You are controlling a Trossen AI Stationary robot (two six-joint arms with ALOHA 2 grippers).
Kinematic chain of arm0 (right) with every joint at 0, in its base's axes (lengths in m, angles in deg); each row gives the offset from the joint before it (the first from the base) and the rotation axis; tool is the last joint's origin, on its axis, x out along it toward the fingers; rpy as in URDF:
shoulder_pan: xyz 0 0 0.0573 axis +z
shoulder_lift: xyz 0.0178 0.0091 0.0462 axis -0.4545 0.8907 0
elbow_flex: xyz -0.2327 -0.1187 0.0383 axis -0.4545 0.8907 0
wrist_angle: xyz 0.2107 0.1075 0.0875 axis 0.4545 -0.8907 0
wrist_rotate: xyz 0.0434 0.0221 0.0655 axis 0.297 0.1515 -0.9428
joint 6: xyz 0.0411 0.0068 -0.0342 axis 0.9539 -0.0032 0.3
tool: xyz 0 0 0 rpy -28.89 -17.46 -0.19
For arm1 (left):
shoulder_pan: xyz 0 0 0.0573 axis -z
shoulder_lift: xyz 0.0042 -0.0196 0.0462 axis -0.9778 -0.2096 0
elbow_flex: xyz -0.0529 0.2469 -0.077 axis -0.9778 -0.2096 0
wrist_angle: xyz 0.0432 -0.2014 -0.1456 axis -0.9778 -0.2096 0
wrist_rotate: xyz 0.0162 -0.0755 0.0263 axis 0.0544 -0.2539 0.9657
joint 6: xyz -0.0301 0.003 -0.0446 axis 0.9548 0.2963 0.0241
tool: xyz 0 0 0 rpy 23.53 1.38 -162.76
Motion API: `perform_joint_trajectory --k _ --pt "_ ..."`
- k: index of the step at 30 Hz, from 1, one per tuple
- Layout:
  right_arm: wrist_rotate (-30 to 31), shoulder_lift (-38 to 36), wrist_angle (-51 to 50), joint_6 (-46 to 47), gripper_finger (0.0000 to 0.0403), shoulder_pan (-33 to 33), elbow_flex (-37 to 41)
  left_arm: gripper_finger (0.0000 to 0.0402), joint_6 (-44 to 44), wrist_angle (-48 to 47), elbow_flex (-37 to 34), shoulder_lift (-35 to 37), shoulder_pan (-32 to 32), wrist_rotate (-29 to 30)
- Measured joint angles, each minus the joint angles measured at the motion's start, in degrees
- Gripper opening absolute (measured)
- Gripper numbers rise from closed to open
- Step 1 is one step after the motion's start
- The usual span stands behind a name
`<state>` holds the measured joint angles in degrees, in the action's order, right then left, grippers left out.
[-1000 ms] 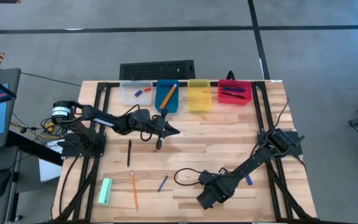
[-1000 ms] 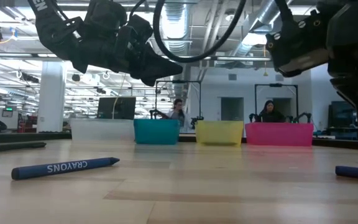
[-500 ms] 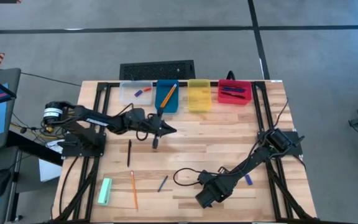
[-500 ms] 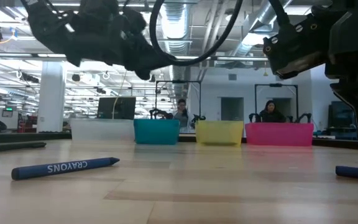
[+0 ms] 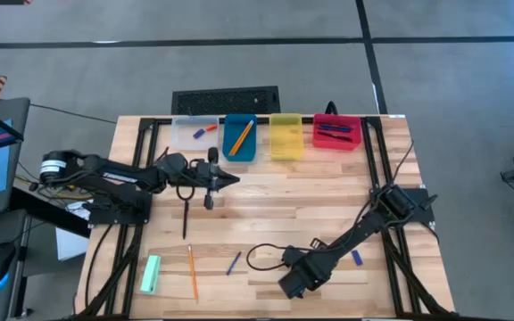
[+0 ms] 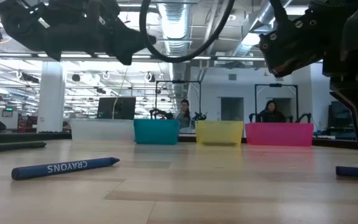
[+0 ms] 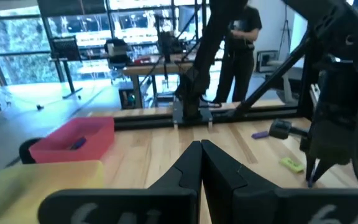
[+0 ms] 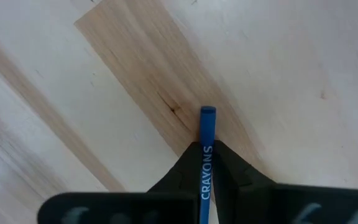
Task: Sort crayons/erasers/pens/pencils in bins
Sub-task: Put the blue crayon into the yellow bin
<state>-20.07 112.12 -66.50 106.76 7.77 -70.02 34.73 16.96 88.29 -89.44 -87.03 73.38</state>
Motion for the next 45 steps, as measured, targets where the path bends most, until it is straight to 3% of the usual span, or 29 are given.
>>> perform_joint_trajectory --k 8,16,26,32,45 --pt "0.6 0.2 -1.6 -0.2 0.0029 -0.6 -2.6 0.0000 -0.3 -0.4 0.0 2.2 0.0 -0.4" --pt "3.3 0.1 -9.8 -0.8 0.0030 -0.5 -7.7 0.0000 -2.8 -0.8 0.0 2.2 -0.3 -0.2" --pt "14.5 -6.4 -14.2 -16.0 0.0019 -3.5 -9.2 0.0000 1.0 -3.5 0.0 2.1 -2.2 -0.2" --pt "18.3 -11.7 -18.9 -32.3 0.0022 -12.3 -9.3 0.0000 1.4 -5.2 0.0 2.1 -2.2 -0.4" --pt "23.1 -18.6 -17.8 -73.4 0.0025 -40.8 -9.3 0.0000 -0.3 -5.1 0.0 3.2 -5.9 1.2"
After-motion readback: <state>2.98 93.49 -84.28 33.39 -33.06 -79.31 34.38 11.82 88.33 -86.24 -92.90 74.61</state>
